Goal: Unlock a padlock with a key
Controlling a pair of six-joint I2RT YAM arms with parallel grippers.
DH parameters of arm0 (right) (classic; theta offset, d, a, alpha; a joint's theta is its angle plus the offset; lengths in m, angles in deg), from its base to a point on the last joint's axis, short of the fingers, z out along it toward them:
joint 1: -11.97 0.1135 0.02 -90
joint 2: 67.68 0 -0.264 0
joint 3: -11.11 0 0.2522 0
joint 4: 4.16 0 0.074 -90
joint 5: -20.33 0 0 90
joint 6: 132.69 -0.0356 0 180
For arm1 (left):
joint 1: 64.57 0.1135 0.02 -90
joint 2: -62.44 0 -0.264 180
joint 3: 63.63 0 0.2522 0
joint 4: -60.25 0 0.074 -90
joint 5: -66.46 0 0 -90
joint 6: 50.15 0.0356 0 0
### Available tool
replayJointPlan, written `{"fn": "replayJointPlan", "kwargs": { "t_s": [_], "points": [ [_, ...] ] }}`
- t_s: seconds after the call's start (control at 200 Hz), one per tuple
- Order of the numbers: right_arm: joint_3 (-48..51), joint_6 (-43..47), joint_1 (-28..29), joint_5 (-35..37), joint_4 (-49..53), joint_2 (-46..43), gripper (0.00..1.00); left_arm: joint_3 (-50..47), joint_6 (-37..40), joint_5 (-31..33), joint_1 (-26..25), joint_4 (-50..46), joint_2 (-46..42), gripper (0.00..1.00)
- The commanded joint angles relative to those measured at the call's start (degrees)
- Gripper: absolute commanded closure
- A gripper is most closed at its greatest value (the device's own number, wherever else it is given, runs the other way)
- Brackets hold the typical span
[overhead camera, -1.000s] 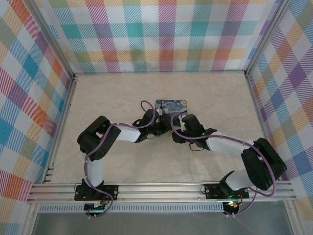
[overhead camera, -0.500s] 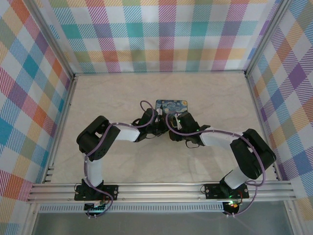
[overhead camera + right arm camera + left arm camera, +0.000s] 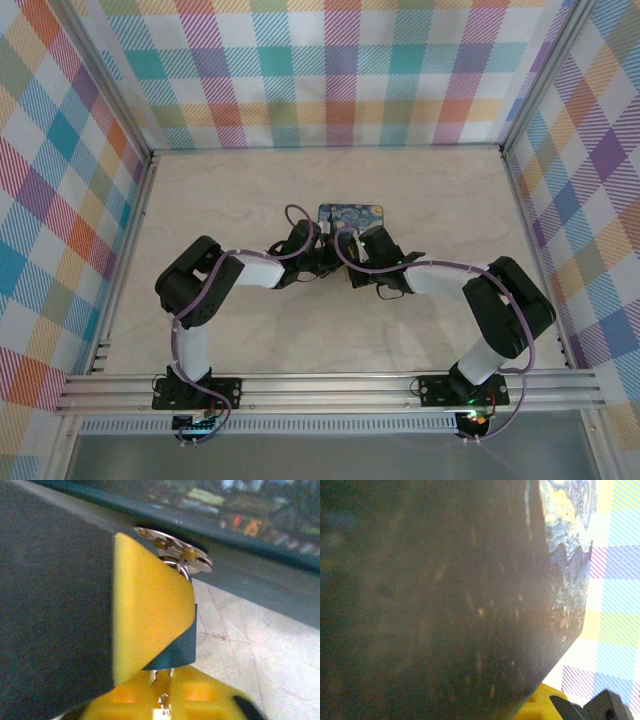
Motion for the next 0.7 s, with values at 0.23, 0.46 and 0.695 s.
{"fn": "replayJointPlan", "kwargs": {
  "t_s": [0.23,0.46,0.695],
  "points": [
    [-0.57,1.75,-0.49,-3.55,-2.20,1.15,1.00,-1.29,-1.17,-0.60,0.66,-1.56,-1.73,1.00],
    [-1.19,2.38,-1.66,-7.94,-2.65,1.37,1.00,-3.26,-2.07,-3.05,0.54,0.96,-0.78,1.00],
    [-2.69,5.65,-1.96,-6.70,1.26,0.20,1.00,-4.62,-1.56,-1.02,0.79,-2.85,-3.25,0.66]
  ]
}}
